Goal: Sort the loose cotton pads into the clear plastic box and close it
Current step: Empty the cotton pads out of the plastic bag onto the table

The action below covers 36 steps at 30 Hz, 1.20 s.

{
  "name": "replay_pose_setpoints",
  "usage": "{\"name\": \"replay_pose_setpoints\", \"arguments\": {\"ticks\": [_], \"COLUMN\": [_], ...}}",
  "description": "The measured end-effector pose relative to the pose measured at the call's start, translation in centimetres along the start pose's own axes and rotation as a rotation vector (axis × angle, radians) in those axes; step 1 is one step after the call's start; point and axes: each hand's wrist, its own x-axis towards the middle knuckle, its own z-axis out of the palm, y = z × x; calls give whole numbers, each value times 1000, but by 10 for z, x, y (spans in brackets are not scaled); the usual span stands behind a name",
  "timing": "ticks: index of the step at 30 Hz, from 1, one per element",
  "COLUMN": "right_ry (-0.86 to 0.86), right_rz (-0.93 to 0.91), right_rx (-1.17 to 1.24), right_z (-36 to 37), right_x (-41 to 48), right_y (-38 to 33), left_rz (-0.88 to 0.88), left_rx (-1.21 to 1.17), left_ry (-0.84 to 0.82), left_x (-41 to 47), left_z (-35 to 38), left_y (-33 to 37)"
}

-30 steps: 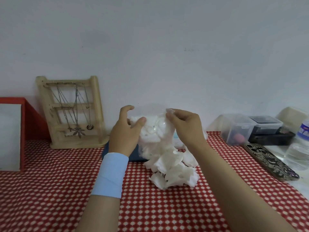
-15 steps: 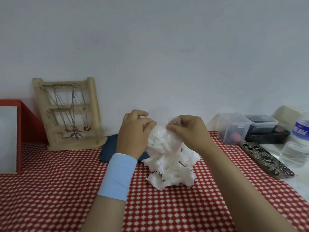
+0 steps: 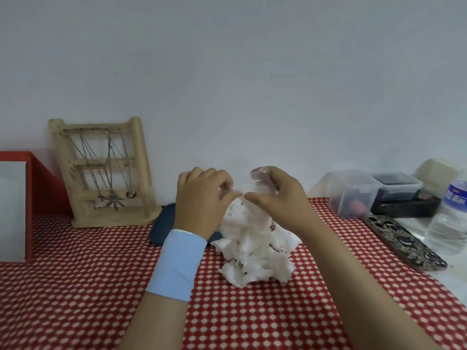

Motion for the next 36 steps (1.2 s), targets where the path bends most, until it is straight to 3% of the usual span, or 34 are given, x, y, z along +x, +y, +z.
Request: {"name": "replay_pose_setpoints", "arguments": {"ticks": [9, 16, 20, 27, 34, 36], "right_ry": [90, 6, -41, 67, 44, 129], "right_rz": [-22, -32, 26, -18, 25, -30], "right_rx": [-110, -136, -187, 39, -33, -75], "right_z": [-10, -14, -12, -14, -9, -9], "right_x": [13, 14, 7, 11, 5, 4], "right_y": [6, 8, 22, 16, 21, 25], "left_rz": [-36, -96, -166, -29, -131, -175], "left_rx": [-130, -381, -350, -396, -340, -321], "left_ry": [87, -216, -283, -119, -85, -57], "left_x": [-1, -7, -8, -3, -1, -1], "left_z": [4, 20, 24, 24, 25, 24], "left_y": [7, 14, 8, 19, 13, 12]}}
